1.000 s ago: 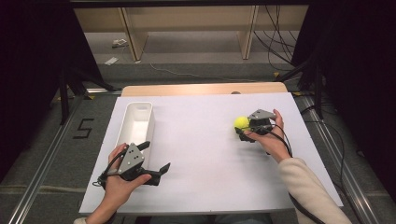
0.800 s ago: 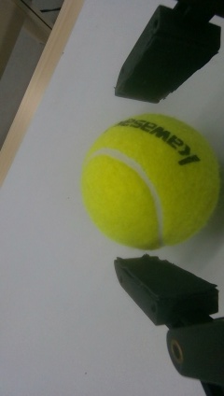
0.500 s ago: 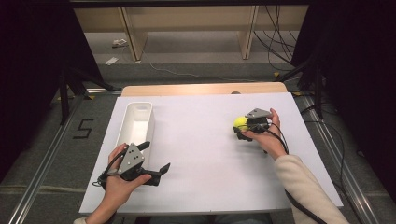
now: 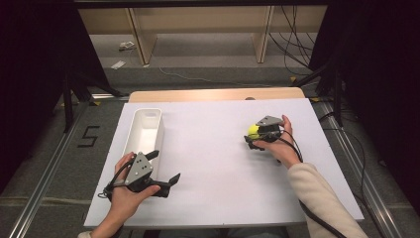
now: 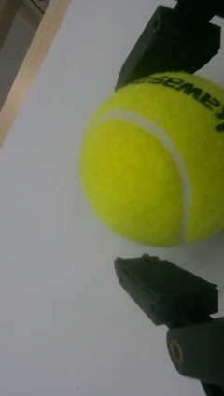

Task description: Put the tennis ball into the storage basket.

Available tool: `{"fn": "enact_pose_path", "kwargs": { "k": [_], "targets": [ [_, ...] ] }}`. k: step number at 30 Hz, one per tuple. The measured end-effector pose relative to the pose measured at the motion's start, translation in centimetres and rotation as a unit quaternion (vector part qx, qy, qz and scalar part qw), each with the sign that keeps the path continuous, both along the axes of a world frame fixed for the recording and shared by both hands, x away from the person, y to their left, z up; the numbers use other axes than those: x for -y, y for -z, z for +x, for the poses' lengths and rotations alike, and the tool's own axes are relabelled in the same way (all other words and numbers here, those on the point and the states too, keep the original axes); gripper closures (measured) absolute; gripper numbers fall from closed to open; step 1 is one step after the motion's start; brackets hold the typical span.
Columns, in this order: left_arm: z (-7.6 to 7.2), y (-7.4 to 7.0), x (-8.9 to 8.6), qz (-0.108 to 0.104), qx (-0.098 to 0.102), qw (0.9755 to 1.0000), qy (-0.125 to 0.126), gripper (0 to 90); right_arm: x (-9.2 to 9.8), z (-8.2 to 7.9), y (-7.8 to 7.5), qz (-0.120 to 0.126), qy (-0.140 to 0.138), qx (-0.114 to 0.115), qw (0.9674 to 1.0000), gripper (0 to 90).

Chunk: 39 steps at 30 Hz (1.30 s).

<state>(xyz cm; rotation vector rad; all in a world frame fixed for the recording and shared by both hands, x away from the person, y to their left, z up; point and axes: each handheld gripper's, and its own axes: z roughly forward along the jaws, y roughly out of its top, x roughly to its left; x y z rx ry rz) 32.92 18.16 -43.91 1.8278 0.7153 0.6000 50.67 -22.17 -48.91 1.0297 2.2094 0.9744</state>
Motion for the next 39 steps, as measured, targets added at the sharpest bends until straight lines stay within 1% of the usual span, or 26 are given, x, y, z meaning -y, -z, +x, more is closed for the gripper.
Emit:
{"fn": "enact_pose_path", "kwargs": {
  "k": [3,5,8,9,14,17,22,39],
  "targets": [
    [0.0,0.0,0.0,0.000,0.000,1.0000,0.000,0.0,0.1,0.0,0.1,-0.002,0.001,0.001,1.0000,17.3],
    [0.0,0.0,0.0,0.001,0.000,1.0000,0.000,0.0,0.1,0.0,0.1,-0.005,0.008,0.003,1.0000,20.6],
    [0.0,0.0,0.0,0.000,0.000,1.0000,0.001,0.0,0.2,0.0,0.1,-0.002,0.014,0.009,0.9999,25.0],
    [0.0,0.0,0.0,0.000,0.000,1.0000,0.001,0.0,0.3,0.0,0.1,-0.001,0.015,0.007,0.9999,25.3],
    [0.0,0.0,0.0,0.001,0.000,1.0000,0.000,0.0,0.3,0.0,0.0,0.000,0.015,0.008,0.9999,26.1],
    [0.0,0.0,0.0,0.000,0.000,1.0000,0.001,0.0,0.3,0.0,0.0,0.005,0.017,0.005,0.9998,26.3],
    [0.0,0.0,0.0,0.000,0.000,1.0000,0.001,0.0,0.3,-0.1,-0.2,0.004,0.012,0.005,0.9999,26.4],
    [-0.1,-0.1,0.0,-0.001,0.001,1.0000,0.001,0.0,0.0,-0.6,-1.8,0.027,0.007,0.022,0.9994,26.5]
  ]
}}
